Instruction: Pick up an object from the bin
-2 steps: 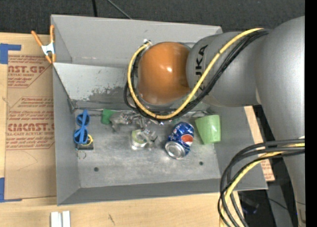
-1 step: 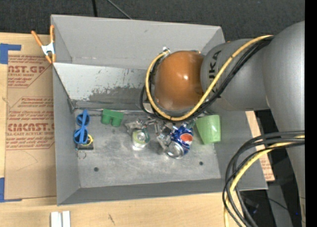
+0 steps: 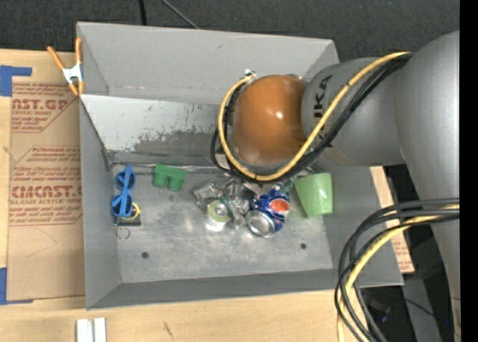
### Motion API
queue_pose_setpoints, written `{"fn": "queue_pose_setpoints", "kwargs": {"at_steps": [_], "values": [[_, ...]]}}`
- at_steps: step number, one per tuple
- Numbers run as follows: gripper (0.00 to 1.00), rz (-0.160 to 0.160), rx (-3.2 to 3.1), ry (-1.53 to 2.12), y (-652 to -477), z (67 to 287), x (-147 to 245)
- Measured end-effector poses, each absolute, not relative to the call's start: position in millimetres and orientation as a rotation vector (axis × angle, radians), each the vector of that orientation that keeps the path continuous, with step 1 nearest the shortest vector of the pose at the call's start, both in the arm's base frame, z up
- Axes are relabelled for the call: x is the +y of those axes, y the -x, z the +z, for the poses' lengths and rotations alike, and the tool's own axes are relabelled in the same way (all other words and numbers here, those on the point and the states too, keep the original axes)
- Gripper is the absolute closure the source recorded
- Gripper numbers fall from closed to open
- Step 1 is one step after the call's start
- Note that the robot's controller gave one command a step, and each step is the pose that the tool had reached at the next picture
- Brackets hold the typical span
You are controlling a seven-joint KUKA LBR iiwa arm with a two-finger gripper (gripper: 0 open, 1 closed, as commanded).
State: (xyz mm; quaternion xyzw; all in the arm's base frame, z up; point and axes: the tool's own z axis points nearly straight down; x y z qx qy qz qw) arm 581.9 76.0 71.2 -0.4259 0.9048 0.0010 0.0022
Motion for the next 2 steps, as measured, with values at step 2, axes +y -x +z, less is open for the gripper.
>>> {"fn": "queue_pose_setpoints", "kwargs": {"at_steps": [2], "values": [[1.0, -0.003, 2.895, 1.188, -564.1, 276, 67]]}}
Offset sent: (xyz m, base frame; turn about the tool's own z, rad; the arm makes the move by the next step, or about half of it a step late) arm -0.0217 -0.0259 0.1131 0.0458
